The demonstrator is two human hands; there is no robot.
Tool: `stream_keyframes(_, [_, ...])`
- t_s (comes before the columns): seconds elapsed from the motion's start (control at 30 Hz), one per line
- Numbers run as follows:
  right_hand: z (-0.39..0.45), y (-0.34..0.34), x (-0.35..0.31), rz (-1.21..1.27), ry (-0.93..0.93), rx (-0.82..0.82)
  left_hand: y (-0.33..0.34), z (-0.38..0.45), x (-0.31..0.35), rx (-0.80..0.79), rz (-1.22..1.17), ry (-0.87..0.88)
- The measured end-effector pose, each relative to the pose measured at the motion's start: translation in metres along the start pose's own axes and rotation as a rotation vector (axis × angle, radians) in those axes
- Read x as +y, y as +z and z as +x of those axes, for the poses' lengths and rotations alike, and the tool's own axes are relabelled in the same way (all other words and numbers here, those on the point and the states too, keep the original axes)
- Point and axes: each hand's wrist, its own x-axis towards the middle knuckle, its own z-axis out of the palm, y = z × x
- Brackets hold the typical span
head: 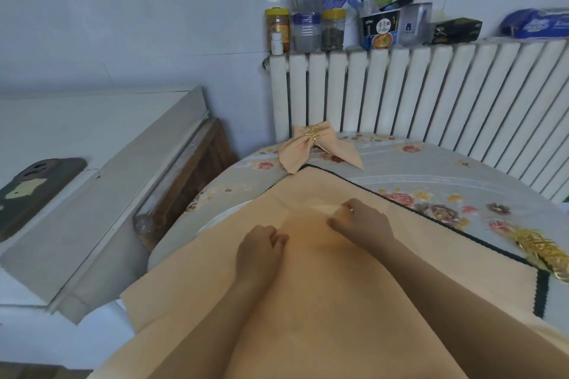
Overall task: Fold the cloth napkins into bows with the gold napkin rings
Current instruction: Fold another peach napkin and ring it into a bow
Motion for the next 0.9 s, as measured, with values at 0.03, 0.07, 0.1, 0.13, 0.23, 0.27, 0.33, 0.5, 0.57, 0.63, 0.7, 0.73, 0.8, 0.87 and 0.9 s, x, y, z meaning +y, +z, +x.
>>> stream_keyframes(0.03, [0.004, 0.003, 0.006, -0.014, 0.03, -0.03, 0.001, 0.002, -0.001, 0.026, 0.043, 0.019])
stream_keyframes(0.07, [0.01, 0.007, 0.013, -0.028, 0.044, -0.022, 0.005, 0.007, -0.002, 0.057, 0.089, 0.043])
stream_keyframes(0.1, [0.013, 0.011, 0.017, -0.041, 0.045, 0.014, 0.007, 0.009, -0.002, 0.084, 0.124, 0.054])
stream_keyframes(0.13, [0.016, 0.015, 0.021, -0.056, 0.04, 0.061, 0.01, 0.012, -0.002, 0.104, 0.145, 0.064])
stream_keyframes(0.23, [0.023, 0.028, 0.025, -0.1, -0.007, 0.158, 0.015, 0.022, 0.001, 0.096, 0.165, 0.07])
stream_keyframes(0.27, [0.025, 0.03, 0.025, -0.103, -0.02, 0.173, 0.017, 0.026, 0.003, 0.076, 0.17, 0.075])
stream_keyframes(0.33, [0.029, 0.035, 0.022, -0.088, -0.041, 0.186, 0.018, 0.034, 0.007, 0.021, 0.147, 0.058])
stream_keyframes(0.5, [0.038, 0.037, 0.019, 0.02, -0.045, 0.143, 0.014, 0.056, 0.023, -0.173, -0.136, -0.165])
stream_keyframes(0.57, [0.043, 0.035, 0.02, 0.151, -0.018, 0.098, 0.015, 0.065, 0.027, -0.217, -0.235, -0.204])
stream_keyframes(0.63, [0.048, 0.032, 0.018, 0.305, 0.029, 0.038, 0.016, 0.074, 0.03, -0.224, -0.357, -0.218])
stream_keyframes(0.7, [0.053, 0.029, 0.017, 0.375, 0.044, 0.007, 0.016, 0.08, 0.029, -0.22, -0.443, -0.223])
stream_keyframes(0.73, [0.056, 0.027, 0.018, 0.395, 0.048, -0.001, 0.017, 0.083, 0.029, -0.228, -0.463, -0.229])
stream_keyframes(0.8, [0.059, 0.023, 0.017, 0.453, 0.069, -0.023, 0.016, 0.085, 0.025, -0.251, -0.471, -0.243])
stream_keyframes(0.87, [0.063, 0.021, 0.018, 0.469, 0.102, -0.04, 0.015, 0.086, 0.023, -0.266, -0.494, -0.254])
stream_keyframes(0.9, [0.065, 0.021, 0.017, 0.458, 0.12, -0.046, 0.015, 0.087, 0.022, -0.271, -0.507, -0.262])
